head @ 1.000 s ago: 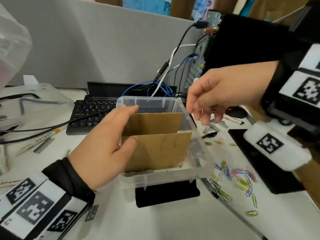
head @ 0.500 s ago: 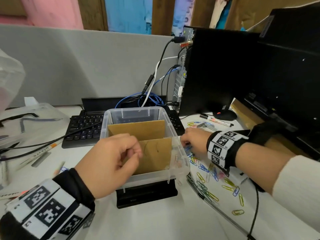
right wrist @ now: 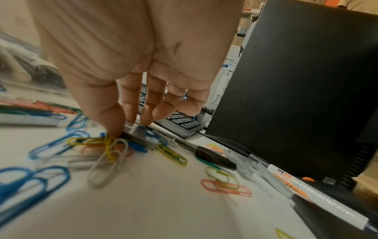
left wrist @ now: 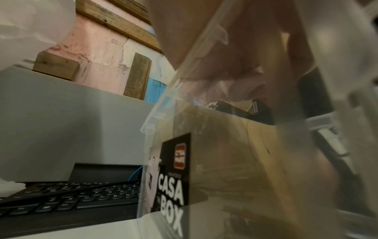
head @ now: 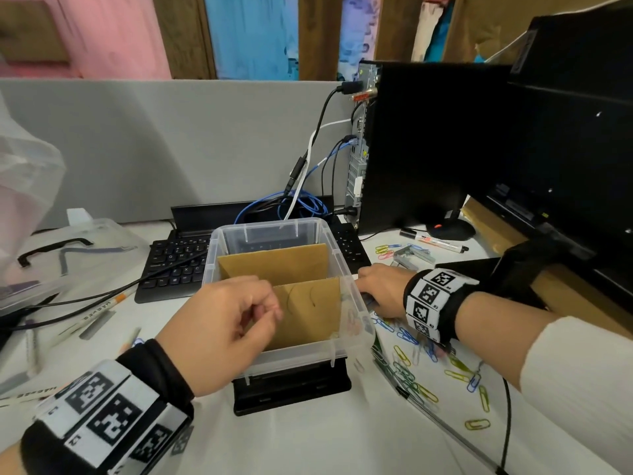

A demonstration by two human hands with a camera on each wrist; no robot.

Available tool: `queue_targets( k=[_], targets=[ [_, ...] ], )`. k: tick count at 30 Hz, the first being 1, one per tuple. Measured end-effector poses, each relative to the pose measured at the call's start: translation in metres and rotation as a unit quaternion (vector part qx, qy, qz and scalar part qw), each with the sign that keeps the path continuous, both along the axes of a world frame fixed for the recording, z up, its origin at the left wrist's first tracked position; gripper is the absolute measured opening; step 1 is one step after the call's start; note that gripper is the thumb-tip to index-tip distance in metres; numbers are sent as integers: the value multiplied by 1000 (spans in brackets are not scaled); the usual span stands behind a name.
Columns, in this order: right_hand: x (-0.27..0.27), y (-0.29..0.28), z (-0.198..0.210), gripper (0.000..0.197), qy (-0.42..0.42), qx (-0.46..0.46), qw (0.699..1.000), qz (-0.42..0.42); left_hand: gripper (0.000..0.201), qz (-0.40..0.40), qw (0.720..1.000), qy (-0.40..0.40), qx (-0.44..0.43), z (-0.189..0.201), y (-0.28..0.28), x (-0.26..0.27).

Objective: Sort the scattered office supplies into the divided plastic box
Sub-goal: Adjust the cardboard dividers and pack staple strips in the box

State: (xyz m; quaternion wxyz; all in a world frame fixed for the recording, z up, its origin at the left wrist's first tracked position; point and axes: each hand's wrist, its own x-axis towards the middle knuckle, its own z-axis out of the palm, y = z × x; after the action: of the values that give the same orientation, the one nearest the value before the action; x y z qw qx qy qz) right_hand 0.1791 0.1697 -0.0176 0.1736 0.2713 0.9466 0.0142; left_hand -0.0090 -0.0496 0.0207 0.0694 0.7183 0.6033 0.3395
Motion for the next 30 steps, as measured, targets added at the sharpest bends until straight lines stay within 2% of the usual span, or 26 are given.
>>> queue_targets(
  k=[6,10,17,21,30],
  targets=[
    [4,1,-1,20,-3,23,1000,-10,17,-3,1000,-4,1,0,0,0],
    [5,2,-3,24,8,1,999,-38,17,-4,1000,-3,1,0,0,0],
    [4,3,-3,13,14,-28,998,-47,16,-4,1000,0,-4,1,0,0],
    [5,4,-4,30,24,-31,998,-55,16,-3,1000,4,-5,1,0,0],
    [14,0,-3,25,51,-34,993,-96,14,6,1000,12,-11,1,0,1]
  ],
)
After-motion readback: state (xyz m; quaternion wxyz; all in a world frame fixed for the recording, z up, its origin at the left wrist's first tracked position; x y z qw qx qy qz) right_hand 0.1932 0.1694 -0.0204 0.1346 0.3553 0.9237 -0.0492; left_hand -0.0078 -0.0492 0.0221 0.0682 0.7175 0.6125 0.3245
